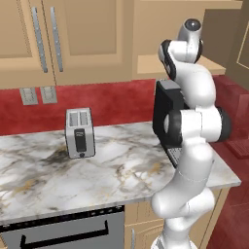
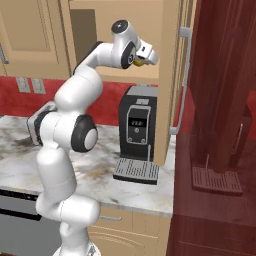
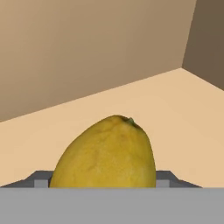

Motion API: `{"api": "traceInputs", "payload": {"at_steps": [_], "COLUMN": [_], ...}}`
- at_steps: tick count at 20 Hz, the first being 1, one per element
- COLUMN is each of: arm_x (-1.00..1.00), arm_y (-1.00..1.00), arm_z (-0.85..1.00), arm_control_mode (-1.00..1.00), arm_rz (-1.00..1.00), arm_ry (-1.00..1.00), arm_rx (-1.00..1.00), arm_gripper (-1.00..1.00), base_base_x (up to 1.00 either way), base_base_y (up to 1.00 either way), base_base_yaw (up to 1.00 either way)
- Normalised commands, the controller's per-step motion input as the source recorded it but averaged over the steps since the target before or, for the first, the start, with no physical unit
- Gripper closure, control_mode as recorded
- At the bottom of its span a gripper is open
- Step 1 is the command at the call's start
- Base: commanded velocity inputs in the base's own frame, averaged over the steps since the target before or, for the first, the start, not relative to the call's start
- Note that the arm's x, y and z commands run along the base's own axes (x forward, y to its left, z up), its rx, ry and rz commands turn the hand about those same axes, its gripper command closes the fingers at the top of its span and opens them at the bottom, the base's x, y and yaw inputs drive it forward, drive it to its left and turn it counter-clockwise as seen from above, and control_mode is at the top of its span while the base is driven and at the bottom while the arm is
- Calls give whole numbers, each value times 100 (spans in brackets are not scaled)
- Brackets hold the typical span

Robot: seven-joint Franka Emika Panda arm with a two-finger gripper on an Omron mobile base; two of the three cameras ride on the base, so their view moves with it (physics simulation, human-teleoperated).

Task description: Pick the lemon from the counter and place it in the cabinet. Then close the cabinet.

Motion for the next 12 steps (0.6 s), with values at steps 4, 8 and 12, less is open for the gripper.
{"api": "traceInputs", "payload": {"at_steps": [4, 8, 12], "arm_x": [38, 40, 32], "arm_y": [-3, -5, -2], "arm_z": [0, -1, -19], "arm_control_mode": [-100, -100, -100], "arm_rz": [0, 0, 0], "arm_ry": [2, 7, 8], "arm_rx": [0, 0, 0], "arm_gripper": [100, 100, -100], "base_base_x": [0, 0, 0], "base_base_y": [0, 0, 0], "base_base_yaw": [0, 0, 0]}}
